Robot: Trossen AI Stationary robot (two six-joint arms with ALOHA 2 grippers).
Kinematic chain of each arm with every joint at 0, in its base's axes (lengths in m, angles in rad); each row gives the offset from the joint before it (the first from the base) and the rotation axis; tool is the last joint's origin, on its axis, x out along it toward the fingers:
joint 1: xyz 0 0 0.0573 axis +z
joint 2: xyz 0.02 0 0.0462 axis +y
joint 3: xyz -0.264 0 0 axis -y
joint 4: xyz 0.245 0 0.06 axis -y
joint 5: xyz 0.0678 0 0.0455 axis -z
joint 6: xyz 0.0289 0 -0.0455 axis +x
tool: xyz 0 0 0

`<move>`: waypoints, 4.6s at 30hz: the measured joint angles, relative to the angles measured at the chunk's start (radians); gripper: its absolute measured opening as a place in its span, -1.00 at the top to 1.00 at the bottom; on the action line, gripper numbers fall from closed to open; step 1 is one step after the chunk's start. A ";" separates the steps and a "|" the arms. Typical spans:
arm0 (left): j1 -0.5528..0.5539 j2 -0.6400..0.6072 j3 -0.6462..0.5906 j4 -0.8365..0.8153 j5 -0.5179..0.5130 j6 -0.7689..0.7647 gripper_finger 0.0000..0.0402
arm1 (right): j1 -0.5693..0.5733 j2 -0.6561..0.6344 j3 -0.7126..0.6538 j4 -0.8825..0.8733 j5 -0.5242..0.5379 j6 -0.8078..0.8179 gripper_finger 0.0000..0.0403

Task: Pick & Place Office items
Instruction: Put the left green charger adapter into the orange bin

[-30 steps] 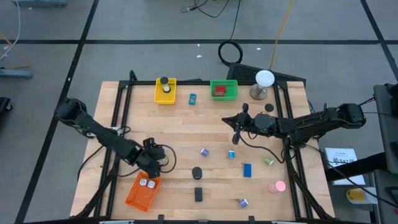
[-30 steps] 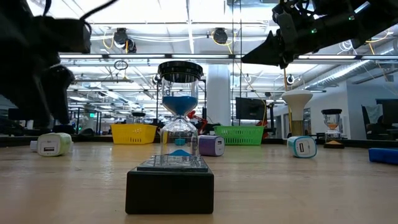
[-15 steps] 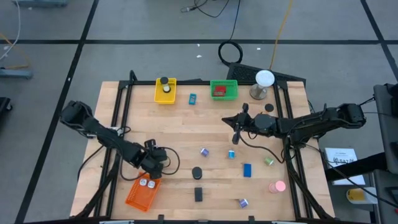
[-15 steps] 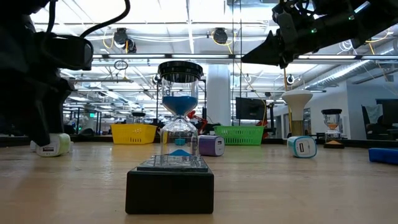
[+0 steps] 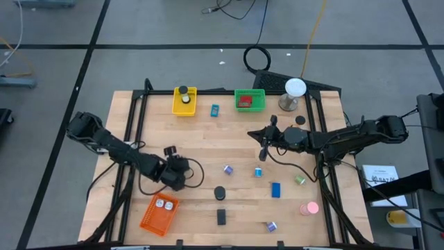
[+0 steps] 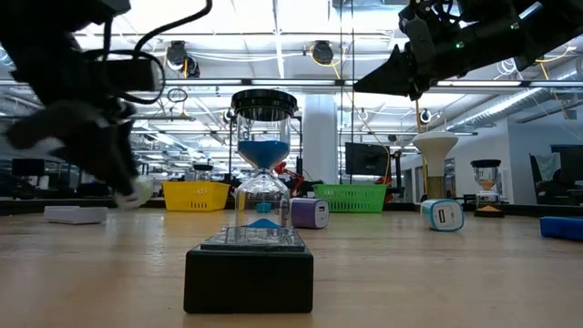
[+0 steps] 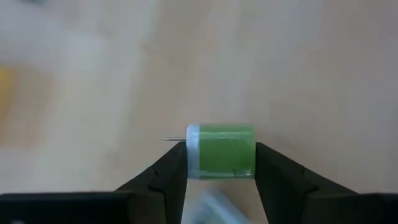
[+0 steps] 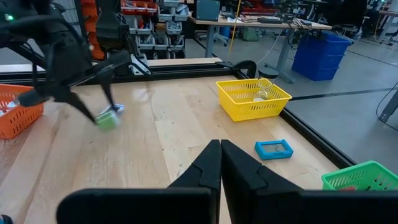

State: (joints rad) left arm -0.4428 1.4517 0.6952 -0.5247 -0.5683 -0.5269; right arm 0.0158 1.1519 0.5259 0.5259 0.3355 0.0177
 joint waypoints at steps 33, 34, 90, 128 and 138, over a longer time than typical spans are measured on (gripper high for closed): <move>0.064 0.278 0.020 0.640 -0.692 0.802 0.23 | -0.049 0.161 0.000 0.137 -0.230 0.090 0.79; 0.060 0.278 0.020 0.683 -0.678 0.834 0.23 | -0.060 0.203 0.000 0.199 -0.275 0.085 0.74; 0.084 0.278 0.020 1.075 -0.531 1.121 0.23 | -0.085 0.683 0.348 0.343 -0.339 0.444 -0.03; 0.076 0.279 0.019 1.080 -0.557 1.131 0.23 | -0.075 0.807 0.469 0.340 -0.363 0.474 0.09; 0.066 0.278 0.019 1.068 -0.571 1.058 0.02 | -0.074 0.807 0.466 0.343 -0.363 0.391 0.37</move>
State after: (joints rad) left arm -0.3767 1.7302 0.7147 0.5430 -1.1393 0.5316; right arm -0.0586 1.9587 0.9917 0.8692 -0.0272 0.4084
